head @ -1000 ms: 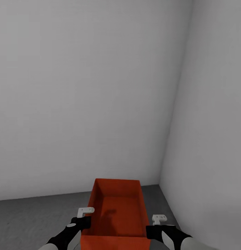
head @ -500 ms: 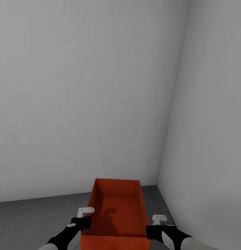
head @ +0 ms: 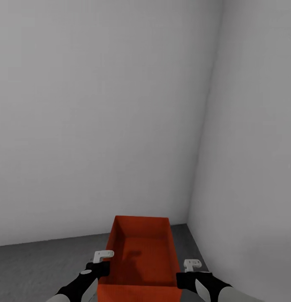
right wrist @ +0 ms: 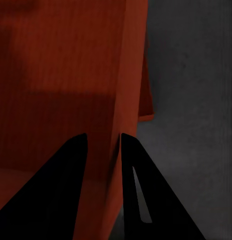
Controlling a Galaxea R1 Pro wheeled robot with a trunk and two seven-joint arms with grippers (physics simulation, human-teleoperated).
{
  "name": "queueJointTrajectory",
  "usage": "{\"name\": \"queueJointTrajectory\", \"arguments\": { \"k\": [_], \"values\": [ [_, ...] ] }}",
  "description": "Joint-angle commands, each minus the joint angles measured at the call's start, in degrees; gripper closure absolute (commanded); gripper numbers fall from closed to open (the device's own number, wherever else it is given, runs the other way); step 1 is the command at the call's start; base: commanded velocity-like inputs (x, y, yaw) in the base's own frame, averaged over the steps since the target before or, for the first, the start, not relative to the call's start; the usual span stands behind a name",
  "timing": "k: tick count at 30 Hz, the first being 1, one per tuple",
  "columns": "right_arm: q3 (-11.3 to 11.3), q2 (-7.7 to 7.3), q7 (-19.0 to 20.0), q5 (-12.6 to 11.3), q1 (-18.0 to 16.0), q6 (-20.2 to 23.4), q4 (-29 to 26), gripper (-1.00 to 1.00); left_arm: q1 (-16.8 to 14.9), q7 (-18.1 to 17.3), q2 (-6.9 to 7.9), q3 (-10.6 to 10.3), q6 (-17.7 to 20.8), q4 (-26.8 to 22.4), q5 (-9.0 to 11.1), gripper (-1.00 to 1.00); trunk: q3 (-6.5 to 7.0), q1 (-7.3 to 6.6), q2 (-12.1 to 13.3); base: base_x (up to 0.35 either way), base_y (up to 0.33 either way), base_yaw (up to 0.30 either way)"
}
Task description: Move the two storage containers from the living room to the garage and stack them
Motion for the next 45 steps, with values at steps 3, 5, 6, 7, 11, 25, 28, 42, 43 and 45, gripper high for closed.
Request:
{"name": "queueJointTrajectory", "arguments": {
  "k": [3,5,6,7,11,25,28,42,43,45],
  "values": [
    [-0.5,-2.31,4.6,-0.58,-0.04,-0.47,-3.24,1.0,-0.01,-1.22,0.11,-1.75,0.05,0.18,1.34,1.0,-0.09,0.01,-0.06,0.001,-0.191,-0.13],
    [-0.5,-2.31,4.6,-0.58,-0.04,-0.46,-3.24,1.0,-0.01,-1.22,0.11,-1.75,0.05,0.18,1.34,1.0,-0.09,0.01,-0.06,0.0,-0.095,-0.129],
    [-0.51,-2.31,4.6,-0.58,-0.04,-0.46,-3.24,1.0,-0.01,-1.22,0.11,-1.75,0.05,0.18,1.34,1.0,-0.09,0.01,-0.06,0.0,-0.054,-0.073],
    [-0.51,-2.31,4.6,-0.58,-0.04,-0.45,-3.24,1.0,-0.01,-1.22,0.11,-1.75,0.05,0.18,1.34,1.0,-0.09,0.01,-0.06,0.0,-0.043,-0.059],
    [-0.51,-2.31,4.6,-0.56,-0.04,-0.46,-3.24,1.0,-0.01,-1.22,0.11,-1.75,0.05,0.18,1.34,1.0,-0.09,0.01,-0.06,0.0,-0.022,-0.03],
    [-0.51,-2.31,4.6,-0.54,-0.04,-0.46,-3.24,1.0,-0.01,-1.22,0.11,-1.75,0.05,0.18,1.34,1.0,-0.09,0.01,-0.06,-0.016,-0.003,-0.004],
    [-0.51,-2.31,4.6,-0.51,-0.04,-0.47,-3.24,1.0,-0.01,-1.22,0.11,-1.75,0.05,0.18,1.34,1.0,-0.09,0.01,-0.06,-0.017,0.0,0.0],
    [-0.51,-2.31,4.6,-0.53,-0.04,-0.46,-3.24,1.0,-0.01,-1.22,0.11,-1.75,0.05,0.18,1.34,1.0,-0.09,0.01,-0.06,0.023,0.0,0.0],
    [-0.51,-2.31,4.6,-0.51,-0.04,-0.46,-3.24,1.0,-0.01,-1.22,0.11,-1.75,0.05,0.18,1.34,1.0,-0.09,0.01,-0.06,0.089,0.0,0.0],
    [-0.51,-2.31,4.6,-0.51,-0.04,-0.47,-3.24,1.0,-0.01,-1.22,0.11,-1.75,0.05,0.18,1.34,1.0,-0.09,0.01,-0.06,0.051,0.0,0.0]
  ]
}}
